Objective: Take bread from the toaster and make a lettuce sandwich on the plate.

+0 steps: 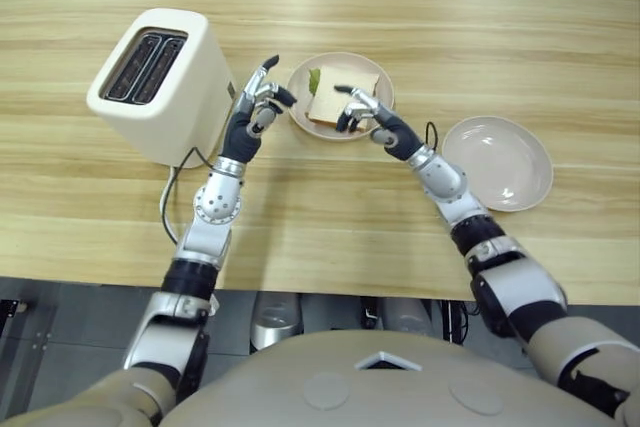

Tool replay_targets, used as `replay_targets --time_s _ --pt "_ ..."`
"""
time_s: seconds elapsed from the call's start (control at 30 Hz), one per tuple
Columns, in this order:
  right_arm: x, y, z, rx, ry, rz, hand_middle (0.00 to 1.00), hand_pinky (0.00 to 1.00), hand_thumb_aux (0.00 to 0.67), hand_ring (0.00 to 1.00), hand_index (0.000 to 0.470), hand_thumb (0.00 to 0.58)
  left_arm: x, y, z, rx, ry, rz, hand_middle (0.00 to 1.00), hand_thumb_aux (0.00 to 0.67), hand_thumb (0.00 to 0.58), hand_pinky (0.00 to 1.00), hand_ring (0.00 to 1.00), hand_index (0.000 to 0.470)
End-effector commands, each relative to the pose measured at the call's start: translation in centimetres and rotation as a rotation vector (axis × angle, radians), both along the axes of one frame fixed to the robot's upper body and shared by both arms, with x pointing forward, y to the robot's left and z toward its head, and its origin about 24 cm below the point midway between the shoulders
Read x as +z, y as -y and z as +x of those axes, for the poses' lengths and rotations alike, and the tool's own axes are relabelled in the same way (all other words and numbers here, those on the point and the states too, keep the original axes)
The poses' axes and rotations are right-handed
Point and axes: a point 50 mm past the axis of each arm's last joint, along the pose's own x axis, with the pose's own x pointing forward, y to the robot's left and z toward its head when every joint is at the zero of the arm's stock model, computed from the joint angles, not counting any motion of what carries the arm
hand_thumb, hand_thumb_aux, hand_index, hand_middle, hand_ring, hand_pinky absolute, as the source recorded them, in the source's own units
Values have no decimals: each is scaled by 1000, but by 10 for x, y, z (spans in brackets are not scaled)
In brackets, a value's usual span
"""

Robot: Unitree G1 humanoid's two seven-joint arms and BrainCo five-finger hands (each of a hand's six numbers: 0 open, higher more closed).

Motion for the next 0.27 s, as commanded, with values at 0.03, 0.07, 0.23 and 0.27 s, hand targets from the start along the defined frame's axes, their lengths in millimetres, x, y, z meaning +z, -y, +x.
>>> replay_targets --time_s 0.03,0.07,0.23,0.27 --pt "14 5 -2 -82 -2 182 0 0 0 0 0 0 -1 1 -7 71 -43 -77 0 0 0 0 0 0" --pt "16 6 -2 -104 -1 211 0 0 0 0 0 0 -3 3 -9 81 -54 -92 0 0 0 0 0 0" --pt "25 18 -4 -222 51 308 0 0 0 0 0 0 -3 5 -23 123 -16 -126 0 0 0 0 0 0" --pt "26 21 -5 -248 75 310 0 0 0 0 0 0 -2 5 -26 125 -1 -122 0 0 0 0 0 0"
